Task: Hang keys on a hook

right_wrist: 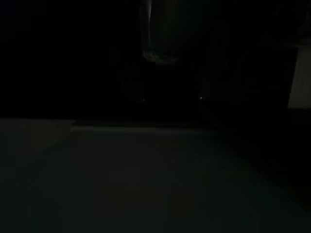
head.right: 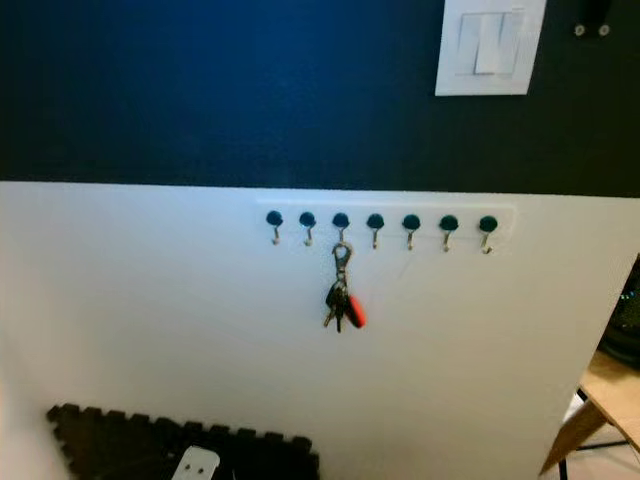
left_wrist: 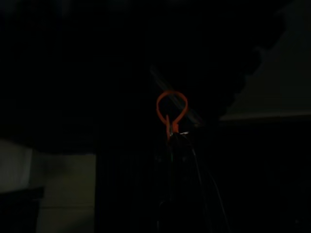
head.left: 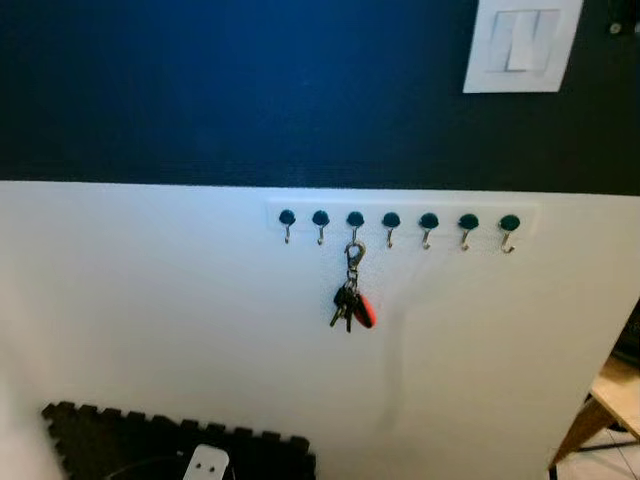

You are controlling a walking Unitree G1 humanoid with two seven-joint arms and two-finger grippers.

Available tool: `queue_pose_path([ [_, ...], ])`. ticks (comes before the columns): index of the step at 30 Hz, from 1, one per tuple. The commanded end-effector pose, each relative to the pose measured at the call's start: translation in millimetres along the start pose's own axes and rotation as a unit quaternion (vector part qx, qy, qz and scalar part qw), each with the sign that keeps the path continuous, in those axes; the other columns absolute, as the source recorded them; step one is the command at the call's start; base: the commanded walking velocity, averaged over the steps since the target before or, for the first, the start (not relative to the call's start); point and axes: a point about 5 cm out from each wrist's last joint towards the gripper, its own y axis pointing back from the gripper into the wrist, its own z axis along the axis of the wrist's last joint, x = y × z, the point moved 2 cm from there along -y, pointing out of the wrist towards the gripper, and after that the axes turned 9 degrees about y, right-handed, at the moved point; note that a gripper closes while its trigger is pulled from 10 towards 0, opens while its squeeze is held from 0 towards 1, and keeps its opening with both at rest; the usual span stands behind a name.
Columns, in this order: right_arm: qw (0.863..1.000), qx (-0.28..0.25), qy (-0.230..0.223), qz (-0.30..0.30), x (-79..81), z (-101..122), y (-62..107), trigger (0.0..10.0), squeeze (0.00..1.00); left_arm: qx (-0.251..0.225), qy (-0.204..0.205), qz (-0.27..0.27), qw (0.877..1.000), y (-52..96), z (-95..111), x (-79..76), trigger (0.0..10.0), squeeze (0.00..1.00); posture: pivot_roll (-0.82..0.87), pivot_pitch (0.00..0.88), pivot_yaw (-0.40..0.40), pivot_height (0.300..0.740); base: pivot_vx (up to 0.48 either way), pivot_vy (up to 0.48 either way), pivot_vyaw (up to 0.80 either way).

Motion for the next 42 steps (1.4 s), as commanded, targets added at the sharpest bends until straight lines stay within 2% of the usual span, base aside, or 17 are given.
queue_pose_path([
  [1,1.000,-0.003,-0.003,0.000,1.0,2.2,-0.9,10.0,0.00,0.018,-0.004,-0.001,1.000,2.5,-8.4,1.4,10.0,0.00,0.06,0.000,0.040,0.740,-0.304,0.000,0.00],
  [7,1.000,-0.002,-0.006,-0.002,0.9,1.7,-0.8,10.0,0.00,0.020,-0.010,-0.004,1.000,2.1,-7.9,1.1,10.0,0.00,0.06,0.000,0.046,0.740,-0.271,0.000,0.00],
  [24,1.000,0.003,-0.013,-0.005,1.3,-1.1,-0.1,10.0,0.00,0.028,-0.040,-0.020,0.999,-0.5,-2.7,1.4,10.0,0.00,0.05,0.000,0.057,0.740,0.000,0.000,0.00],
  [29,1.000,0.003,-0.013,-0.005,0.6,-1.2,0.0,10.0,0.00,0.032,-0.050,-0.025,0.998,-1.1,-3.4,-0.5,10.0,0.00,0.05,0.000,0.056,0.740,0.000,-0.446,0.00],
  [34,1.000,0.002,-0.010,-0.006,-1.3,-0.4,0.0,10.0,0.00,0.027,-0.039,-0.017,0.999,-0.9,-4.1,-0.5,10.0,0.00,0.05,0.000,0.053,0.740,0.000,-0.192,0.00],
  [38,1.000,-0.004,-0.011,-0.006,-2.5,1.6,-0.2,10.0,0.00,0.011,-0.057,-0.023,0.998,-0.6,0.4,-1.2,10.0,0.00,0.05,0.000,0.053,0.740,0.000,0.000,0.00],
  [42,1.000,-0.027,-0.009,0.001,0.1,12.0,-2.7,10.0,0.00,-0.038,-0.055,-0.017,0.998,0.0,15.7,1.5,10.0,0.00,0.04,0.000,0.052,0.740,0.000,0.000,0.00],
])
